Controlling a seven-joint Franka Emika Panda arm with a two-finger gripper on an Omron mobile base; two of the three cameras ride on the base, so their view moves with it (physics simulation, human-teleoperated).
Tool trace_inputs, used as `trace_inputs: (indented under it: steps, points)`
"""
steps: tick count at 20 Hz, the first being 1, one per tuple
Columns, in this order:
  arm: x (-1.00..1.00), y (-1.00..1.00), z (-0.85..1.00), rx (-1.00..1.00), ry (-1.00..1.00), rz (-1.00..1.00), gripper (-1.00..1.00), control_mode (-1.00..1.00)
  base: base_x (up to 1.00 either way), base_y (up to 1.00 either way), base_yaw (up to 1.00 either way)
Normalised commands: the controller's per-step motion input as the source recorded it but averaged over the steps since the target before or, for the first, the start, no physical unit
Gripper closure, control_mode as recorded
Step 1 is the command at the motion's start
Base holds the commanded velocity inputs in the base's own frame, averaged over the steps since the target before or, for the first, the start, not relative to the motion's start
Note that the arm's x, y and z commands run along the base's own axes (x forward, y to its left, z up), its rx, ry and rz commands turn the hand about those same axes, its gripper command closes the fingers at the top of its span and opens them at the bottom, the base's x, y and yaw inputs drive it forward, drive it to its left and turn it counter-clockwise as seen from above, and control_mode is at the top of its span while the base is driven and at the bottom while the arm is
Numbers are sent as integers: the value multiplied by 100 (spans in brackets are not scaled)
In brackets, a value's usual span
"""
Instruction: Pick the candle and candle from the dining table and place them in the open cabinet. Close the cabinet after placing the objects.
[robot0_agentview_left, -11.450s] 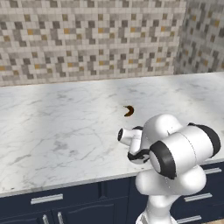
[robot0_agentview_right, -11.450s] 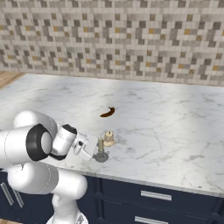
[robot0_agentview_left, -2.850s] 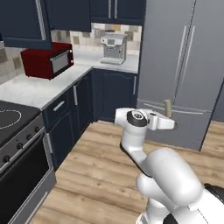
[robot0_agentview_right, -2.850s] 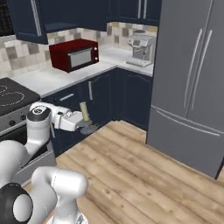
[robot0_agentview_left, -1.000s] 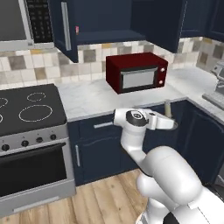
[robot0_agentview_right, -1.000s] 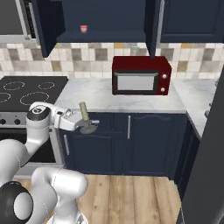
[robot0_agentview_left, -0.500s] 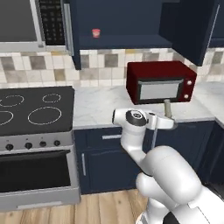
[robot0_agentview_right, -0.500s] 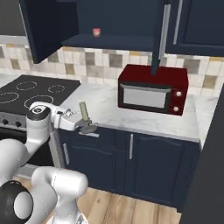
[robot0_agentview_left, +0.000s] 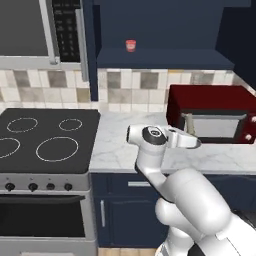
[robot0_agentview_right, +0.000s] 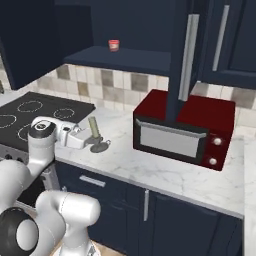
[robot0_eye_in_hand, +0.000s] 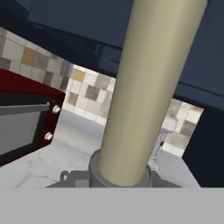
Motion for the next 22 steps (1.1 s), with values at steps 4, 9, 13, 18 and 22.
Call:
trace_inputs:
  steps: [4, 9, 13, 18, 22]
  points:
    - [0, 0, 0, 0, 0, 0, 100, 100, 49, -23, 0]
    - [0, 0, 0, 0, 0, 0, 100, 100, 56, -7, -7]
    - [0, 0, 0, 0, 0, 0, 100, 100, 42, 2, -11]
    - [0, 0, 0, 0, 0, 0, 100, 100, 41, 15, -12]
    - [0, 0, 0, 0, 0, 0, 100, 100, 51, 19, -10]
